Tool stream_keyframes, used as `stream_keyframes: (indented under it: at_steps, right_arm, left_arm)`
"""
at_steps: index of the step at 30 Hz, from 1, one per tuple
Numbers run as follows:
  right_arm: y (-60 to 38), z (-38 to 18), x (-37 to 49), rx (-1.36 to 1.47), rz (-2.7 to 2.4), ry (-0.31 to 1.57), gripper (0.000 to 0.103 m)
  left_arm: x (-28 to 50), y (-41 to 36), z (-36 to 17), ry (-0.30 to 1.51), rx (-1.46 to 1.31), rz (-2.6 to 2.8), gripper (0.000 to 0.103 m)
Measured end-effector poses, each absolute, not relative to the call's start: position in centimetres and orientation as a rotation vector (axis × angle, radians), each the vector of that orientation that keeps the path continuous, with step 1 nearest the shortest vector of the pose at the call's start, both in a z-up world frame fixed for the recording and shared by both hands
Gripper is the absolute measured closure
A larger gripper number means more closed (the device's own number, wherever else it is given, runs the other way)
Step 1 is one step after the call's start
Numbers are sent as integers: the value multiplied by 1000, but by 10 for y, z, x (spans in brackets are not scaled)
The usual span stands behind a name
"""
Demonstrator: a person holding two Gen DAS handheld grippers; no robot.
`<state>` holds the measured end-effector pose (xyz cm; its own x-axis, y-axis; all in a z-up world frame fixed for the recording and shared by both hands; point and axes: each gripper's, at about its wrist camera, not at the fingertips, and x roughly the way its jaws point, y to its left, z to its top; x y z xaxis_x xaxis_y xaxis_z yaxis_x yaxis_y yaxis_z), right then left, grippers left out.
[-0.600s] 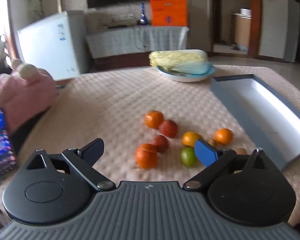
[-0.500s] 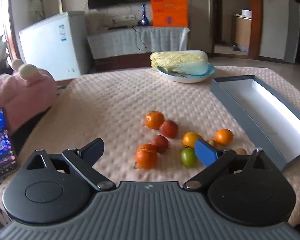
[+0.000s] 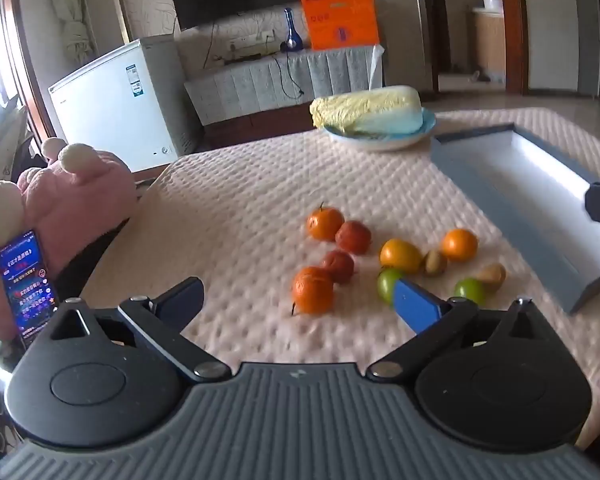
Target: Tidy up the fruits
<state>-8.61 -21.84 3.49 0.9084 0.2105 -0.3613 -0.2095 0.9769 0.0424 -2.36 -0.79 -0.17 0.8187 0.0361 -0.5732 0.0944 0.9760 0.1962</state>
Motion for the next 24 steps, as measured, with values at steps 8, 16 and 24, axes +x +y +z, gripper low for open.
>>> stream_keyframes:
  at_steps: [8,16,24]
  right_arm:
    - [-163,19,-96,-145,382,438,0]
    - [-147,3,-92,-167,411,510,0]
    - [-166,-4,-74,-4,372,559,0]
  left_arm:
    - [-27,21,1,630,55,-29,1]
    - [-35,11,0,518,104,85,1]
    - [-17,2,-8,618,140,138,1]
